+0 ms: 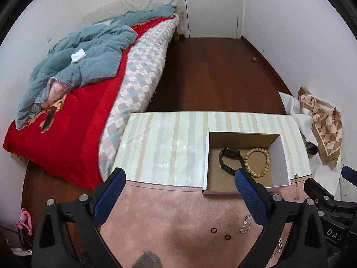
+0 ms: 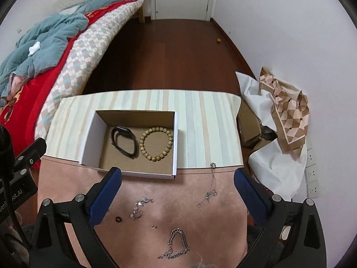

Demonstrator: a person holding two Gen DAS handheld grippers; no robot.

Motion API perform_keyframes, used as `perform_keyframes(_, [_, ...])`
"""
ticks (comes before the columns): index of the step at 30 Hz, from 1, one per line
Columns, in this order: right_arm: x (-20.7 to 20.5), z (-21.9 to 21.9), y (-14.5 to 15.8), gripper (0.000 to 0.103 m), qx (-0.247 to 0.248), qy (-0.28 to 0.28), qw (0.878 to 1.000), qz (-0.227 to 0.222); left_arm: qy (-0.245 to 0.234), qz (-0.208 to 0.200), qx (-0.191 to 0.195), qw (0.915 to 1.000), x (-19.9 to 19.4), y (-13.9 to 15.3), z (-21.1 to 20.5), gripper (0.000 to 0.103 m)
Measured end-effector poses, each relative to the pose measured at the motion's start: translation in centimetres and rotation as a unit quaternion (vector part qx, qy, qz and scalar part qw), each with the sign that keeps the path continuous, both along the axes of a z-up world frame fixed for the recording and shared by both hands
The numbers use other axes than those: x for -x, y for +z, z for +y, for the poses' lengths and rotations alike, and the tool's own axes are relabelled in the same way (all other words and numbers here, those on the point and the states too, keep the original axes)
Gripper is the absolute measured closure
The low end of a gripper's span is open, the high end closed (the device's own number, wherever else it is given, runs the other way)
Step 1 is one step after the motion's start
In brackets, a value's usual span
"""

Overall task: Organize jewelry
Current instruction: 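Lift both open tools out of the box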

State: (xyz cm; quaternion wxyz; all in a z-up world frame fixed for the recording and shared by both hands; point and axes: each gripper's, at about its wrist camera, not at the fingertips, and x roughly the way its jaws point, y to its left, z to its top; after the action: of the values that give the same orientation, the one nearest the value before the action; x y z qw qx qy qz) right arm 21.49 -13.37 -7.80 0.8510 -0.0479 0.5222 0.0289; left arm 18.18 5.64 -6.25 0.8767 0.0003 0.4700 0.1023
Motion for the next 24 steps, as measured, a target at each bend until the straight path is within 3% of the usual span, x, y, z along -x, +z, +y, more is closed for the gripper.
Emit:
perform_keyframes(16, [7.5,0.3,7.3,0.000,-0.023,0.009,0.997,-0.069,0.006,-0.049,0.003,0.9988,7.5,5.4,0.6,0.004])
perform_keyframes(21, [9.1,-0.9,7.3,0.000,-0.051,-0.001,0.996,-0.071,0.024,-0.037,-0.001,0.9990,8.6,4.4,1.0,0.004])
perform_keyframes(24, [9.3,-2.8,5.3,0.000,-0.059,-0.023,0.996,-0.056,0.036,-0.020,-0.015,0.9990,8.8,2.2,1.3,0.004])
